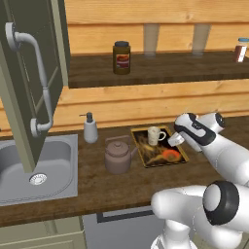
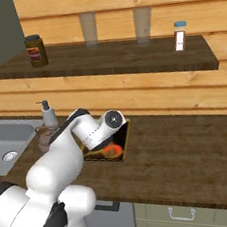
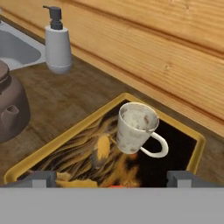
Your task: Pick the kettle from the counter and place it on the tray. Then pick the mug from the cabinet and place it on the tray. Then close the cabinet doors.
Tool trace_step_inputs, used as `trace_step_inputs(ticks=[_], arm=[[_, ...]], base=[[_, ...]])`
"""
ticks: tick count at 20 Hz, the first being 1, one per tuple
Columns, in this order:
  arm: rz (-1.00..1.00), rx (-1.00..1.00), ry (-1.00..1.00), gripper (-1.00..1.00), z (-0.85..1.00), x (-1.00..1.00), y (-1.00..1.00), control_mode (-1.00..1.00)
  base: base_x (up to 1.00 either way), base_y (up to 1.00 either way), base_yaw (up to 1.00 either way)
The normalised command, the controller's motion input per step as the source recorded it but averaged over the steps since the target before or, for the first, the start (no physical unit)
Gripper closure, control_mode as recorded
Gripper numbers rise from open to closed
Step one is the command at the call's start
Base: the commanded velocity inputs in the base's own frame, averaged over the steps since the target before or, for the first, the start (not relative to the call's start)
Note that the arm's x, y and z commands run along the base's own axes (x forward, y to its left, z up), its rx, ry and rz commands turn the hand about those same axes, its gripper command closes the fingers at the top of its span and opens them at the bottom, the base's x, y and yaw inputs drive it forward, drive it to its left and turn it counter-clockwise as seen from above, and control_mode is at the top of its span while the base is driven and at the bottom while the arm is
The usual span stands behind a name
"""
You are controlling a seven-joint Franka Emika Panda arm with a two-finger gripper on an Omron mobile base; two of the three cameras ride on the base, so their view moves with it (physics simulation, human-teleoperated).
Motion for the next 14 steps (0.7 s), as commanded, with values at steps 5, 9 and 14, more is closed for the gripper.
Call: trace_step_inputs(ticks=[5,9,14], arm=[[-0.01,-0.03,0.01,-1.0,-0.01,-0.03,0.09,-1.0],[-0.01,-0.13,0.04,-1.0,0.03,-0.15,0.45,-1.0],[0.16,-0.12,0.03,-1.0,0.21,0.02,0.46,-1.0]], base=[[0.0,0.0,0.0],[0.0,0.0,0.0],[0.0,0.0,0.0]])
